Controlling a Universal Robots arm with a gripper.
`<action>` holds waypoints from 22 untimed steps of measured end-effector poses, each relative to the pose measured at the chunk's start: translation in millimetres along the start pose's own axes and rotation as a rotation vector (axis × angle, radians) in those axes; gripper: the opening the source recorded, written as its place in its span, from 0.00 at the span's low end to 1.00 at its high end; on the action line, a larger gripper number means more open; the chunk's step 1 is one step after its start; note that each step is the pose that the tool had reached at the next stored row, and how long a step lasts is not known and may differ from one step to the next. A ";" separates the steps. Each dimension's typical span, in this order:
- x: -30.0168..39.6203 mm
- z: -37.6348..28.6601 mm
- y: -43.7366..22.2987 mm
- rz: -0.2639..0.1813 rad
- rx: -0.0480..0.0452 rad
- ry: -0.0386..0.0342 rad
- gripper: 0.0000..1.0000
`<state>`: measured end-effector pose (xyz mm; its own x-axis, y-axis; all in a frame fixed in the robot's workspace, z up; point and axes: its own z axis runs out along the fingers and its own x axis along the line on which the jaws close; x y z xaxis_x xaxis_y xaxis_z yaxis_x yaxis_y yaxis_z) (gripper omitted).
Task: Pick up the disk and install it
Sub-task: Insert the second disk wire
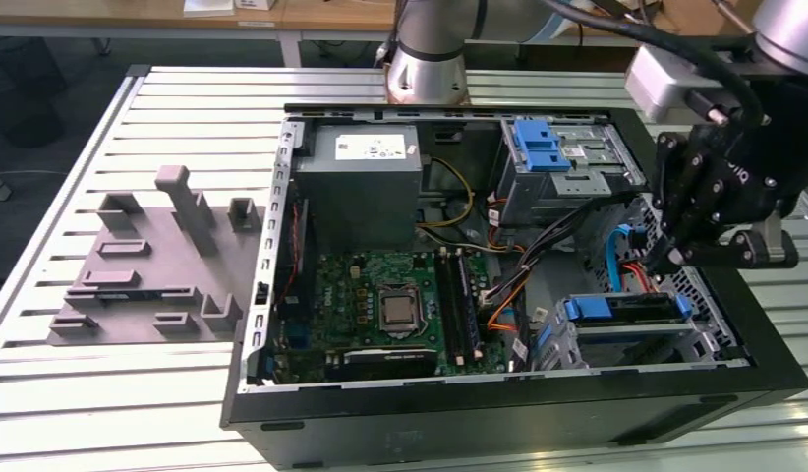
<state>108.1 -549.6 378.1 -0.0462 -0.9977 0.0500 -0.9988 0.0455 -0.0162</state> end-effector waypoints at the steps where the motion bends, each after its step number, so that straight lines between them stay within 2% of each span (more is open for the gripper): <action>1: 0.1 -2.4 0.0 0.000 0.0000 0.0000 0.11; 4: 0.3 -7.6 0.7 0.000 -0.0001 0.0000 0.11; 11: -0.2 -8.1 6.3 0.000 0.0000 0.0000 0.11; 17: -1.2 -17.1 6.6 0.000 0.0000 0.0000 0.11; 22: -7.0 -18.4 7.1 0.000 0.0000 -0.0001 0.11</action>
<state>101.1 -541.4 396.0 -0.0463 -0.9977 0.0499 -0.9988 0.0455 -0.0162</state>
